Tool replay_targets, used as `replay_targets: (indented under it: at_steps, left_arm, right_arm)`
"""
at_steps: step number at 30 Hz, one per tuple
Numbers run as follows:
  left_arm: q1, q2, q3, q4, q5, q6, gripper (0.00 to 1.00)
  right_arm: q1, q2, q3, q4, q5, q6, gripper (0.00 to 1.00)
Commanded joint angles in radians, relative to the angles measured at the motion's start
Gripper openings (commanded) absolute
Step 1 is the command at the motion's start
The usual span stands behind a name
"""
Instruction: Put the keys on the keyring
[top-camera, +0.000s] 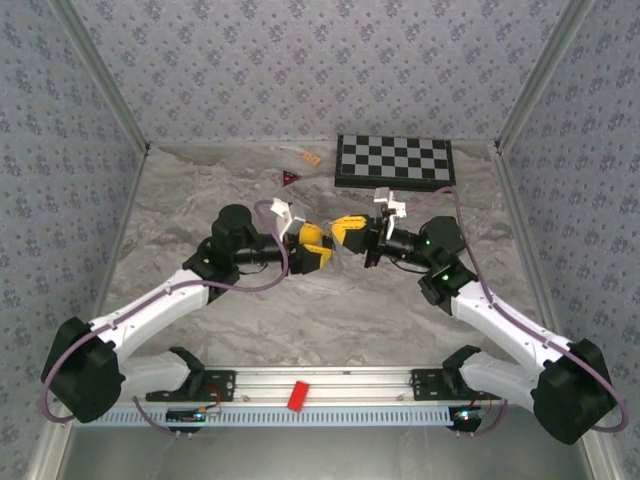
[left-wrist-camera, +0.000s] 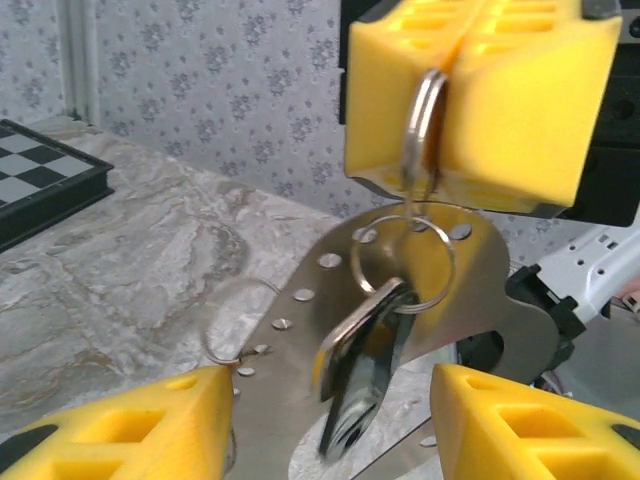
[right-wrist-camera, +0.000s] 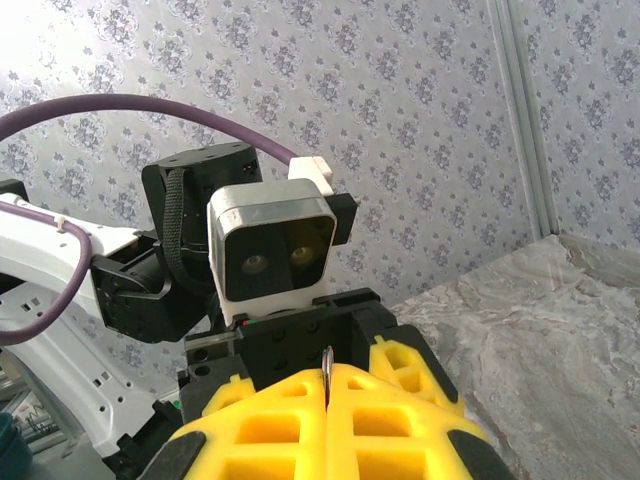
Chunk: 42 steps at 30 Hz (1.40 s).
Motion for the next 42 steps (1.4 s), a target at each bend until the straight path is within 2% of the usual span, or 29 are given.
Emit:
replay_targets:
  at_steps: [1,4,9,16,22,24,42]
  left_arm:
    - [-0.015,0.013,0.038,0.040,0.050,0.016,0.52]
    - [-0.020,0.019,0.044,0.042,0.056,0.014,0.47]
    - [-0.020,0.013,0.043,0.030,0.050,0.017,0.26]
    - [-0.020,-0.006,0.039,0.018,0.036,0.024,0.18]
    - [-0.013,-0.031,0.032,-0.002,0.016,0.037,0.02]
    - [-0.009,-0.038,0.028,-0.008,0.008,0.039,0.00]
    - [0.029,-0.059,0.078,-0.127,-0.005,0.094,0.00]
  right_arm:
    - [0.009,0.001,0.000,0.051,-0.012,0.016,0.00]
    - [0.010,0.002,-0.002,0.051,-0.010,0.015,0.00]
    - [0.010,-0.003,-0.007,0.043,-0.006,0.009,0.00]
    - [0.008,-0.004,-0.015,0.040,-0.002,0.004,0.00]
    - [0.003,-0.005,-0.019,0.038,-0.002,0.003,0.00]
    - [0.002,-0.005,-0.019,0.037,-0.002,0.002,0.00]
    - [0.000,-0.008,-0.017,-0.038,-0.020,-0.043,0.00]
